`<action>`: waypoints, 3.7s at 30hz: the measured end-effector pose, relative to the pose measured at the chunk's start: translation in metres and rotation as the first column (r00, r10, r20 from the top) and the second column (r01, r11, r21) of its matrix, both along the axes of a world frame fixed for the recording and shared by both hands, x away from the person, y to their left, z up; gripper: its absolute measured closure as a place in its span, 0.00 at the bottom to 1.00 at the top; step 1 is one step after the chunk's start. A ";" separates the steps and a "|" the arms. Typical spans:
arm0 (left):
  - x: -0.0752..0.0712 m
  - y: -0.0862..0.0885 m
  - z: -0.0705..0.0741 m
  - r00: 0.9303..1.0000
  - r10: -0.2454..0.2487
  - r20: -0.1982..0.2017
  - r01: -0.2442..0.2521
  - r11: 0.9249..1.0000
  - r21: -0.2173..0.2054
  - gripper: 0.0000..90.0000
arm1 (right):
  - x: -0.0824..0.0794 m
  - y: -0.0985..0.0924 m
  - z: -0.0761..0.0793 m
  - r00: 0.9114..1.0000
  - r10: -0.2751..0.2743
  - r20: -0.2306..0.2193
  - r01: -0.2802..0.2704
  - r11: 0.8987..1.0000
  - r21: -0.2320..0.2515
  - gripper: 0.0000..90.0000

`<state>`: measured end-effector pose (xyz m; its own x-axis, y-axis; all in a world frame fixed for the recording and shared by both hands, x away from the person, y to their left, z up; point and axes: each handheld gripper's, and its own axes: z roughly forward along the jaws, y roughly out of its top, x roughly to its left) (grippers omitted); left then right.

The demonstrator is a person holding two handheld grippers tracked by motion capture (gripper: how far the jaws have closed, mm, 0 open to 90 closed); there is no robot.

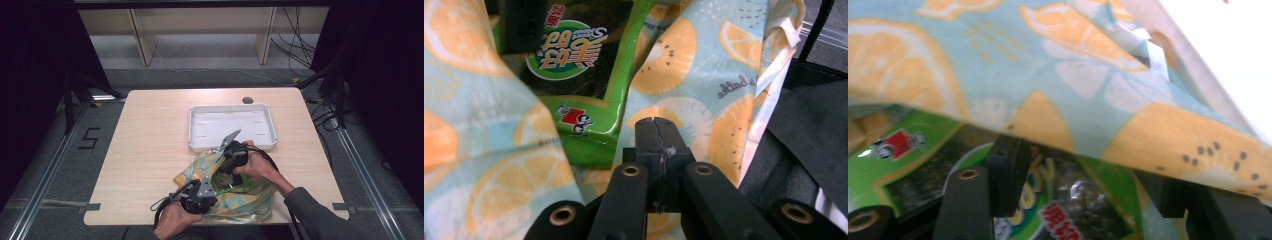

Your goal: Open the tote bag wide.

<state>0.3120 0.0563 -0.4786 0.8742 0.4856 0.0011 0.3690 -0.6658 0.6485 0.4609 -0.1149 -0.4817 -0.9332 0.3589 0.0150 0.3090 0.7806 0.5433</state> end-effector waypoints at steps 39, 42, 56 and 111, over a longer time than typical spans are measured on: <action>0.022 -0.020 -0.013 0.999 0.022 -0.036 -0.021 0.999 0.031 1.00 | -0.001 -0.017 -0.007 0.942 -0.083 -0.327 0.090 0.996 0.007 0.48; 0.022 -0.020 -0.013 0.999 0.018 -0.040 -0.017 0.999 0.029 1.00 | -0.001 -0.021 -0.003 0.939 -0.094 -0.330 0.106 0.994 0.017 0.52; 0.024 -0.019 -0.014 1.000 0.010 -0.017 -0.009 0.999 0.052 1.00 | -0.014 -0.020 0.030 0.930 -0.039 -0.365 0.070 0.995 0.071 0.74; 0.084 0.050 0.009 0.955 0.295 0.009 -0.295 0.955 -0.008 0.99 | -0.028 -0.039 0.072 0.971 0.042 -0.233 -0.004 0.987 0.161 0.83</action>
<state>0.3961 0.1068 -0.4698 0.6919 0.7220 0.0051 0.5422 -0.5242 0.6567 0.4329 -0.1537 -0.4096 -0.9045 0.3127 0.2901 0.4260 0.6988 0.5747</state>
